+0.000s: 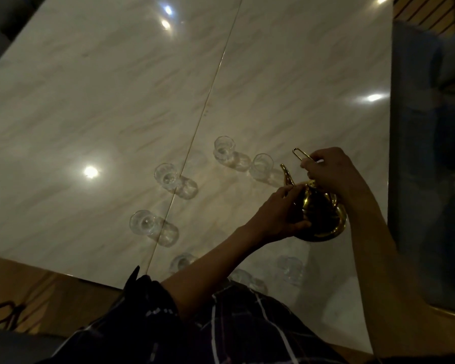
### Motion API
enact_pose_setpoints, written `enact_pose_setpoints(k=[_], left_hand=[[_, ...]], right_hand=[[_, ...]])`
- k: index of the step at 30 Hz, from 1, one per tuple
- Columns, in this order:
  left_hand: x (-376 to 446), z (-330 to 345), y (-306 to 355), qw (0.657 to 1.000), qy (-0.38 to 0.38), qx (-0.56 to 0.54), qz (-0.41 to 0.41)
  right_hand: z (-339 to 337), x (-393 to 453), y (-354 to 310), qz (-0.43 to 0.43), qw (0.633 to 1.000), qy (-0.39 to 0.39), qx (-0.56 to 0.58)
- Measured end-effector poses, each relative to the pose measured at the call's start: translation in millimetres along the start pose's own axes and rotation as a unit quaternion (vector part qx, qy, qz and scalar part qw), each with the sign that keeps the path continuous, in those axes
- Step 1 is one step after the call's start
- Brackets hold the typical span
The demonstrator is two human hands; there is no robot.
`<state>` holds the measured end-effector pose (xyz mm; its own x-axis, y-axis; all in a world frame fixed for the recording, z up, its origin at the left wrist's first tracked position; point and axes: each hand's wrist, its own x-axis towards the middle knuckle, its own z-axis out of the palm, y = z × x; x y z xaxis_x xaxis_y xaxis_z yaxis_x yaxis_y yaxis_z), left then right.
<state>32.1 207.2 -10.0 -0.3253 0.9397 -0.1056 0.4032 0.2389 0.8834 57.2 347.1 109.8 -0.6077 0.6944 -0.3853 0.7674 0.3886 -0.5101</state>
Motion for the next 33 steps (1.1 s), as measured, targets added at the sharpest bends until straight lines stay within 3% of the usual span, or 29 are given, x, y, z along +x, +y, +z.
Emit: enact_pose_setpoints(k=[33], left_hand=[[2.5, -16.5, 22.6, 0.999, 0.008, -0.019, 0.05]], right_hand=[[-28.2, -6.2, -21.0, 0.001, 0.999, -0.005, -0.048]])
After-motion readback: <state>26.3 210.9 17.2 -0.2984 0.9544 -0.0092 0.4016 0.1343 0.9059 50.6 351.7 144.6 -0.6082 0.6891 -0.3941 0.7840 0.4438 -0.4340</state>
